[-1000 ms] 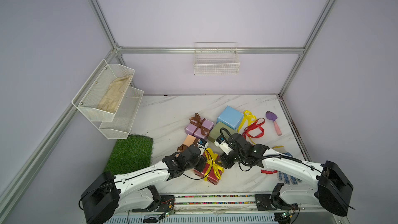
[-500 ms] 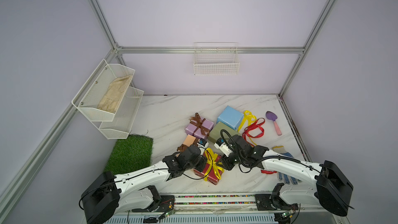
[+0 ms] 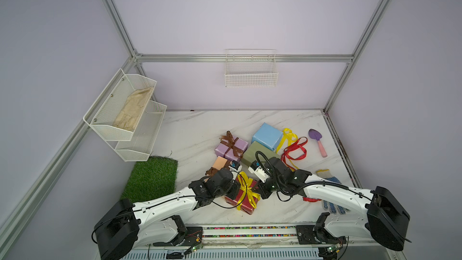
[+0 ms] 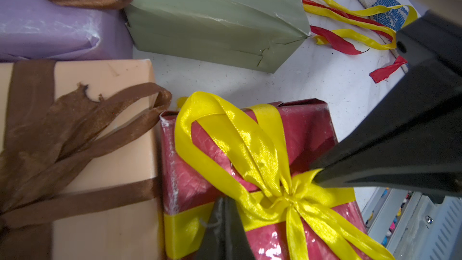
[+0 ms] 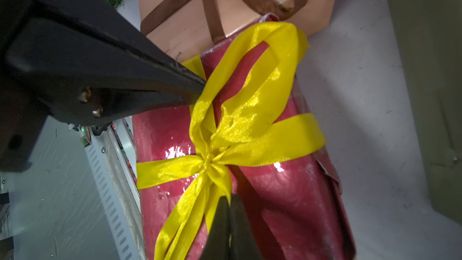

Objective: Untie the ribbon bows on the gift boxes
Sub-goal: Untie the ribbon from the gift box.

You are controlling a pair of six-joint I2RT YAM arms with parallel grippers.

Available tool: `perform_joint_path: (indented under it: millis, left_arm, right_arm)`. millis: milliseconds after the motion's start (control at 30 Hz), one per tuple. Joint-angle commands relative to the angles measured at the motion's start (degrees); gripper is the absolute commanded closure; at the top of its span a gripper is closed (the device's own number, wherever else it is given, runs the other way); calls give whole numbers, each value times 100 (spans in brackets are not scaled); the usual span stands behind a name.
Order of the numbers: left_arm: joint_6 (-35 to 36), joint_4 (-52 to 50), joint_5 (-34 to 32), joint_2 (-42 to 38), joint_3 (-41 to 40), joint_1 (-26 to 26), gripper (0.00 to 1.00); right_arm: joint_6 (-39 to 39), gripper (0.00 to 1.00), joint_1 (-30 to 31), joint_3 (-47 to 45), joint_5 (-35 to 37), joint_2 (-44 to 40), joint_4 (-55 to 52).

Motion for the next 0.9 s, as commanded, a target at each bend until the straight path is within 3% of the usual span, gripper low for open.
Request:
perform_joint_path:
  millis: [0, 867]
  left_arm:
    - [85, -201, -72, -21, 118, -9, 98]
    - [103, -100, -117, 530, 269, -14, 99]
  right_arm:
    - [82, 100, 34, 249, 301, -231, -168]
    - [-535, 100, 30, 2028, 1254, -657, -822]
